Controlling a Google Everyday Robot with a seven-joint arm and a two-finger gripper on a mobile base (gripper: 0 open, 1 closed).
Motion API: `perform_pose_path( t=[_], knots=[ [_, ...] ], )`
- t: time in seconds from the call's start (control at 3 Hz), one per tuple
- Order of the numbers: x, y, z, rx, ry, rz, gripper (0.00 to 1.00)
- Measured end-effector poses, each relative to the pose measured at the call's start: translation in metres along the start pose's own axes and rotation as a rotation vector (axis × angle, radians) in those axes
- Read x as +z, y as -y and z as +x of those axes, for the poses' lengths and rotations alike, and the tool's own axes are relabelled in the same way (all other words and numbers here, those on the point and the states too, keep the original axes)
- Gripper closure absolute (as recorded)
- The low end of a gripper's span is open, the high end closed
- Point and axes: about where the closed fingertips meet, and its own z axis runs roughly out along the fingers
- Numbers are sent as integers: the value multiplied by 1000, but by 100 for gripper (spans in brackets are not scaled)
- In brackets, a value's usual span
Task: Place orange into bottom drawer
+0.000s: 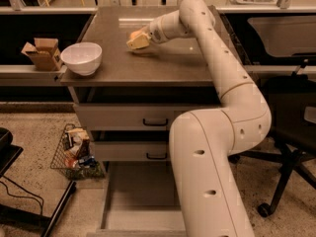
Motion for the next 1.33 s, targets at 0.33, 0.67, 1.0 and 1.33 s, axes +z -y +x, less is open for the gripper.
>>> perform_pose_path(
  t=[0.33, 0.67, 1.0, 1.33],
  knots=[
    [0, 0, 0, 0, 0, 0, 65],
    [0, 0, 0, 0, 0, 0, 87],
    [0, 0, 0, 0, 0, 0, 100],
    [-11, -5, -2, -28, -14, -17, 100]
  ],
)
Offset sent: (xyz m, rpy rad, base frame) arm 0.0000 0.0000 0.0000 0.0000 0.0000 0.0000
